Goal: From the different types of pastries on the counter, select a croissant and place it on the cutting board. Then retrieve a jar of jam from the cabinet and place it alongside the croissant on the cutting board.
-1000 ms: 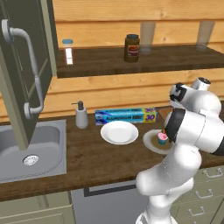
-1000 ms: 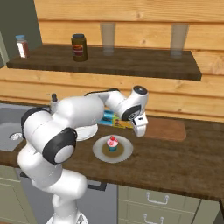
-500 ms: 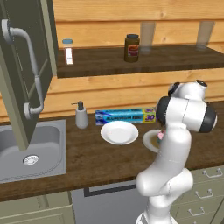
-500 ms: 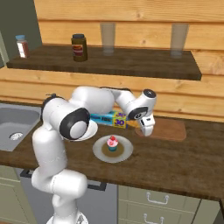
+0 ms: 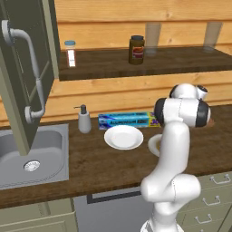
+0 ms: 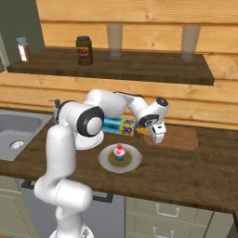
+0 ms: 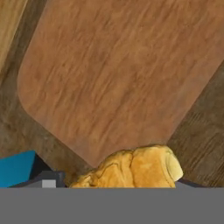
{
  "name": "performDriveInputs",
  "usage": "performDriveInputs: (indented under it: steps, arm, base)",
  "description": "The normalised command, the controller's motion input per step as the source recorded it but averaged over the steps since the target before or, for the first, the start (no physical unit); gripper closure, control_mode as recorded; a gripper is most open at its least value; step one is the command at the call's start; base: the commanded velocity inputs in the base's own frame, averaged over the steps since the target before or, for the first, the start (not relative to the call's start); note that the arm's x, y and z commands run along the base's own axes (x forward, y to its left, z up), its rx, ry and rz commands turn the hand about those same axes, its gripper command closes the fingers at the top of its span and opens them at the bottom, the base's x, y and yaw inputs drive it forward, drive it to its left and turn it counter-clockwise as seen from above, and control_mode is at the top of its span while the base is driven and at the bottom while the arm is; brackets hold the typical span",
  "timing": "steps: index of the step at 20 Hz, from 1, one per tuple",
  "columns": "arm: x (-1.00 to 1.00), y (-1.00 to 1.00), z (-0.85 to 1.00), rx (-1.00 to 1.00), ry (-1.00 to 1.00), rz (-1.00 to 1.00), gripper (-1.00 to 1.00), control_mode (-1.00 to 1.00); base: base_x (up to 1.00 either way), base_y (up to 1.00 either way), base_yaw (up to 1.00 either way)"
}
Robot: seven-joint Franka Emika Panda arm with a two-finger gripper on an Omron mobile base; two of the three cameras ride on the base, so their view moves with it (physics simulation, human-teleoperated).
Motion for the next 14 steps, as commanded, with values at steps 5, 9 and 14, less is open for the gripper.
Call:
performDriveInputs:
  steps: [5,9,14]
  arm:
    - [0.37,-0.01,-0.30,0.00,0.00,0.00,1.00,-1.00]
    - [0.13,-0.04,-0.45,0.00,0.00,0.00,1.00,-1.00]
    - [0.00,-0.22,-0.03,0.00,0.00,0.00,-1.00,-1.00]
  base:
    - [0.00,0.00,0.00]
    - [0.00,0.00,0.00]
    - [0.00,0.00,0.00]
